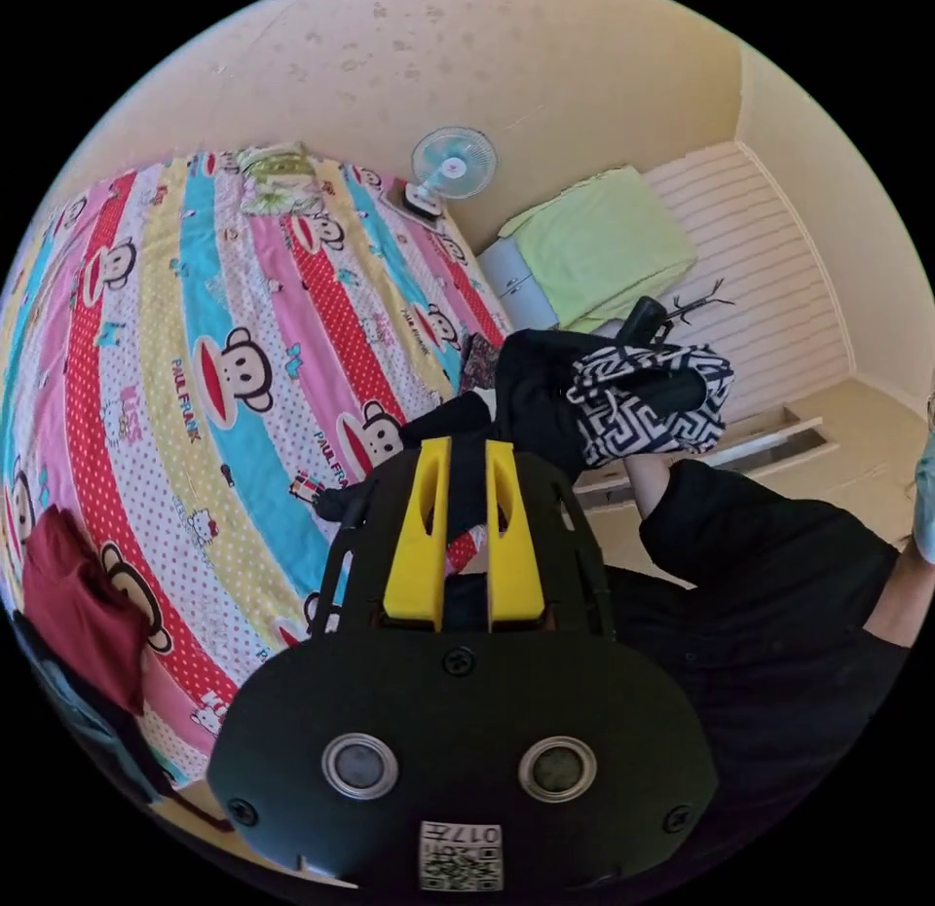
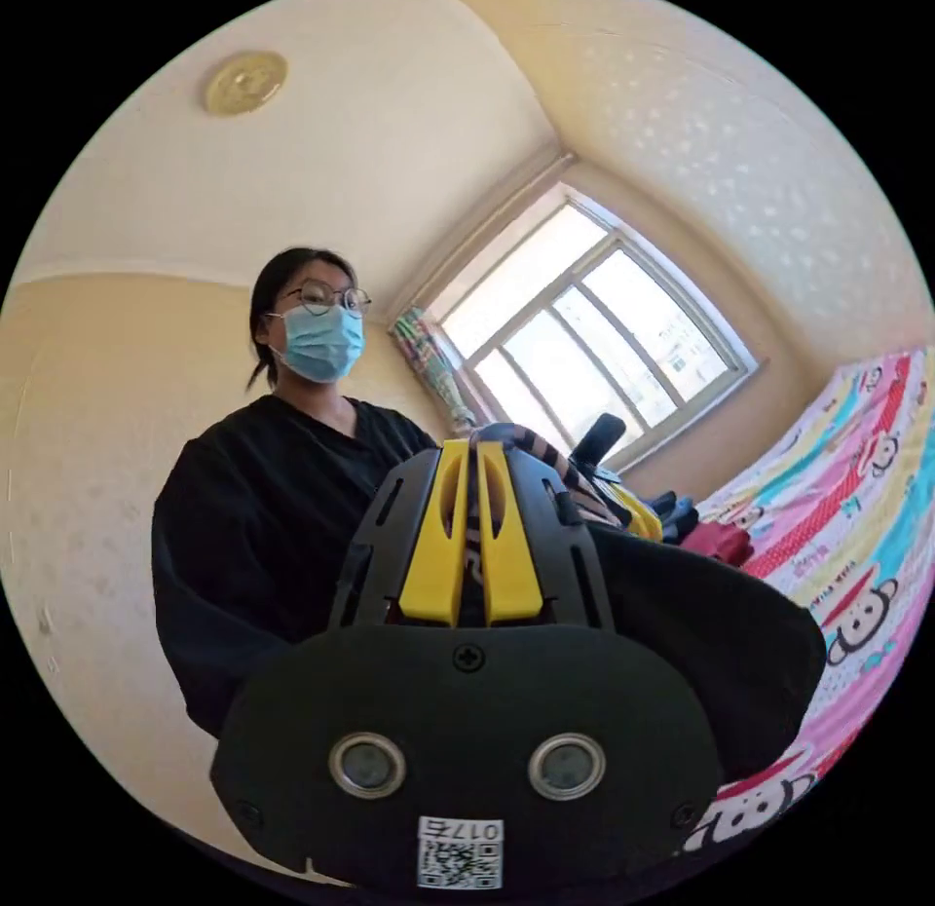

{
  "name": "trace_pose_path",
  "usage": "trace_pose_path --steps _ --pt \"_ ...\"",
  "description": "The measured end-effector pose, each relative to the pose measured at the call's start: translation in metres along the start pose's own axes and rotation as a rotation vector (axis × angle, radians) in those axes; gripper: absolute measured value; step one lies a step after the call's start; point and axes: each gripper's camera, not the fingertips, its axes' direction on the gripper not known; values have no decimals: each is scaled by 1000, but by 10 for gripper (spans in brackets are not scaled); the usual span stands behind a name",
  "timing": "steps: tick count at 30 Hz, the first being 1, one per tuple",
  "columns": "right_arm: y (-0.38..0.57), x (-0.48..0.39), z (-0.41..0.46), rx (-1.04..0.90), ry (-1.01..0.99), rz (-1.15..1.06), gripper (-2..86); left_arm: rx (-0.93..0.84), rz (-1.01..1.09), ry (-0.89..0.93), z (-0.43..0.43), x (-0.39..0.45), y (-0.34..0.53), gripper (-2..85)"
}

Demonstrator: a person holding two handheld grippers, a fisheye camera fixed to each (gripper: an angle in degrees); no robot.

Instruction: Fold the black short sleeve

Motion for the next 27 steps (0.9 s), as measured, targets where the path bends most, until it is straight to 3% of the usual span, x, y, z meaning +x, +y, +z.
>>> trace_pose_path --steps 3,9,12,18,22,27 --pt "-33 -42 22 23 -263 -197 11 5 142 -11 -3 58 -2 76" --pt "-70 -118 70 105 -534 -481 9 115 350 -115 -9 164 16 99" --pt "-71 -138 89 215 -543 -495 9 180 405 -172 -14 197 36 128" --pt "-59 -143 120 420 -556 -387 8 246 551 57 -20 242 84 135" --pt "-54 -148 151 399 -612 -399 9 253 564 18 -8 264 81 141" --pt "-55 -153 200 326 -664 -408 10 169 671 107 22 298 76 135"
